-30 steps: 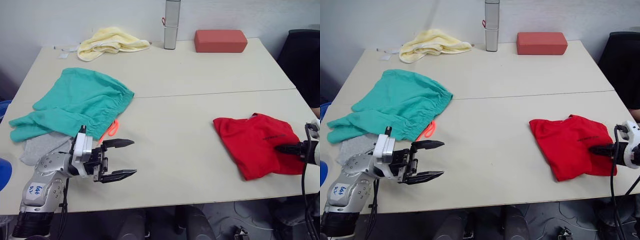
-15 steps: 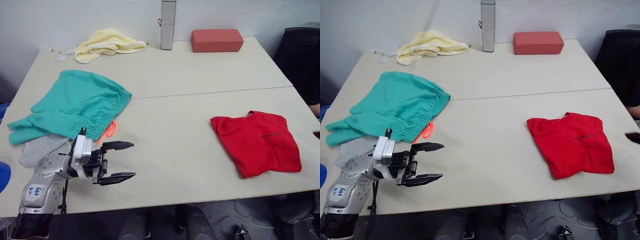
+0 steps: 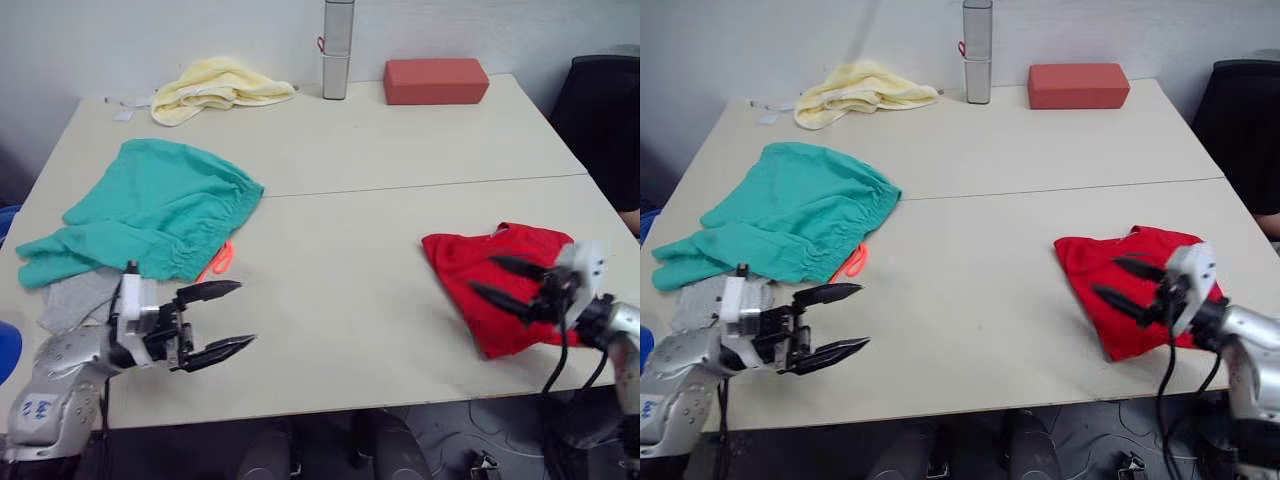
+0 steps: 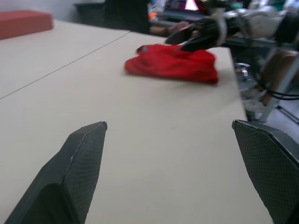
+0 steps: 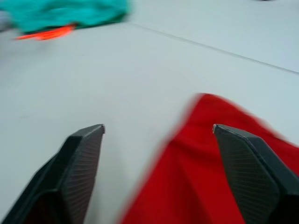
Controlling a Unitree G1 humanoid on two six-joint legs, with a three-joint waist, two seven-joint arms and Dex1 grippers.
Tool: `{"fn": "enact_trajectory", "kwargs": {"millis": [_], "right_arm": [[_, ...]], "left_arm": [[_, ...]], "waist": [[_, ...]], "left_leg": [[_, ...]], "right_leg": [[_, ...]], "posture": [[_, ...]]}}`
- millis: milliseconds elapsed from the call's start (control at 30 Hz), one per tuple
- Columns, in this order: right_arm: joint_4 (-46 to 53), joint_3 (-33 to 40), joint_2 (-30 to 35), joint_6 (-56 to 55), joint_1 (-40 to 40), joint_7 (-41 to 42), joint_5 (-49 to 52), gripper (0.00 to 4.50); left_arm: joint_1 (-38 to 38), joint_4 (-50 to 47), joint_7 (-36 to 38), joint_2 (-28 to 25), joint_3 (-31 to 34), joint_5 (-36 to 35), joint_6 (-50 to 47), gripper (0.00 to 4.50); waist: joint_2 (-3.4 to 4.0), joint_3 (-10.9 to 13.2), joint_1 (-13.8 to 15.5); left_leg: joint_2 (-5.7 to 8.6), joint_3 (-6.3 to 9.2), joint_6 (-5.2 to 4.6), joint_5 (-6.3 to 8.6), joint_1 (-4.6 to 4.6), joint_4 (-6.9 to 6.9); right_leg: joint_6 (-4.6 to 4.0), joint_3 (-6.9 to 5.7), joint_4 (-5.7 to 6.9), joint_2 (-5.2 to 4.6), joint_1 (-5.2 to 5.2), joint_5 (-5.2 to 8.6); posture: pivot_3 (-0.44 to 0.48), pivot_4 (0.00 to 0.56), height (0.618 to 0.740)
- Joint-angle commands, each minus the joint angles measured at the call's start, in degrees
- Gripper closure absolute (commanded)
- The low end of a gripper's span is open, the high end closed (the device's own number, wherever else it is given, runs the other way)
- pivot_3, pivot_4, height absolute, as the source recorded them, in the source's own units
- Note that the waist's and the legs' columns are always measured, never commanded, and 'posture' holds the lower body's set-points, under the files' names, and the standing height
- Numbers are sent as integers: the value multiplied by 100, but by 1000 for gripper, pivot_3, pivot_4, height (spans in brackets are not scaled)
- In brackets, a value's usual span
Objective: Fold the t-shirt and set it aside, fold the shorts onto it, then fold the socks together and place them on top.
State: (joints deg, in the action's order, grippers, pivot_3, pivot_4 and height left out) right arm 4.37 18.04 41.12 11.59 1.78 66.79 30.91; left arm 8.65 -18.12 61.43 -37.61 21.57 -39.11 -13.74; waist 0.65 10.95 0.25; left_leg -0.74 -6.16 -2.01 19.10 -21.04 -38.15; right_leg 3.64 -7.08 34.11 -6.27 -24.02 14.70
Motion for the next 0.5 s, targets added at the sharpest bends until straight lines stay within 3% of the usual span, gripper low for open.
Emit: {"fn": "enact_trajectory", "kwargs": {"millis": [33,167,300,500], "right_arm": [[744,-242,-326,-727,-216,184,10,42],[795,-151,-1085,-1690,-269,360,417,42],[670,-16,-1214,-1869,-389,298,537,42],[634,11,-1209,-2153,-744,711,703,42]], "left_arm": [[537,-31,-433,157,913,137,393,0],[1313,352,-683,441,1893,371,988,0],[2000,881,-1045,755,2663,348,1083,0],[2444,1328,-1530,857,3008,460,989,0]], "waist": [[-5,1,-12],[-28,-10,-30],[-34,-12,-21],[-62,-27,50]], "left_leg": [[0,1,-1,2,-1,-2],[1,-2,-1,14,-1,-9],[1,-1,-14,24,-1,-8],[0,6,-23,55,-2,-9]], "right_leg": [[0,-2,-2,0,1,0],[2,4,-7,-3,2,-1],[-1,4,-11,-5,0,1],[-10,2,-16,-11,-1,6]], "posture": [[0,150,740],[0,150,740],[0,150,740],[0,150,740]]}}
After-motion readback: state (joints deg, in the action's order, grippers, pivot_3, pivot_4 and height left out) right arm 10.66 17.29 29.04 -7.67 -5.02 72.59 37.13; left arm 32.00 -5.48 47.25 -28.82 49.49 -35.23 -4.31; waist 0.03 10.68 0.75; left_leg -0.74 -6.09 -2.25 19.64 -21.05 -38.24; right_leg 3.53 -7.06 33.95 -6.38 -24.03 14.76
